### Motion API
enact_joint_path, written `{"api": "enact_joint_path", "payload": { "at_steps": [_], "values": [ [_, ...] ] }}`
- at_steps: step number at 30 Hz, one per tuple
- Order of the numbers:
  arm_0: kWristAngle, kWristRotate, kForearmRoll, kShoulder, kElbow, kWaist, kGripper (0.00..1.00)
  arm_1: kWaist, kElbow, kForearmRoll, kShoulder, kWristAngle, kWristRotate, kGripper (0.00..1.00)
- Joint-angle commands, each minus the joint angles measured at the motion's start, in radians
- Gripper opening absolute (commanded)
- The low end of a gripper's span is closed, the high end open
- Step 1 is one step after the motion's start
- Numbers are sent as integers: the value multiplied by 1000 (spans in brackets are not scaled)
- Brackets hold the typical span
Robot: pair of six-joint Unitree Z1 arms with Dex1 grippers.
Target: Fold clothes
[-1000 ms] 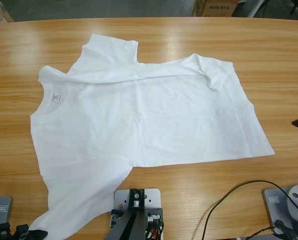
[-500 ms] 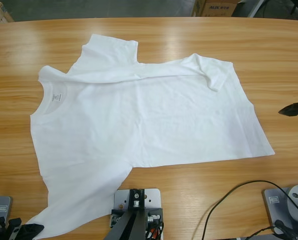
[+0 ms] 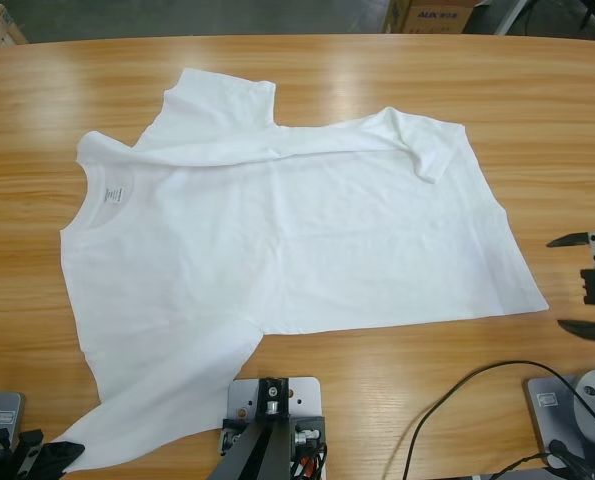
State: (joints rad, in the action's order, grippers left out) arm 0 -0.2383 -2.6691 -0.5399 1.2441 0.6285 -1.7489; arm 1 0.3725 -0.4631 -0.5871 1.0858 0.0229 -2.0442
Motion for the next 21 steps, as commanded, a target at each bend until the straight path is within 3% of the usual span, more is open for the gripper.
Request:
{"api": "enact_joint_path", "payload": {
  "at_steps": [1,6,14,21],
  "values": [
    [-11,-9,-5,12,-37,12,0,70,60,38,1,-43,-51,998],
    [-12,-11,-5,3,-41,14,0,74,122,157,50,-48,-42,977],
    [-12,-11,-3,15,-33,22,0,78,96,162,51,-94,-82,969],
    [-10,3,2,20,-35,40,0,250,115,162,56,-123,-285,964]
  ]
}}
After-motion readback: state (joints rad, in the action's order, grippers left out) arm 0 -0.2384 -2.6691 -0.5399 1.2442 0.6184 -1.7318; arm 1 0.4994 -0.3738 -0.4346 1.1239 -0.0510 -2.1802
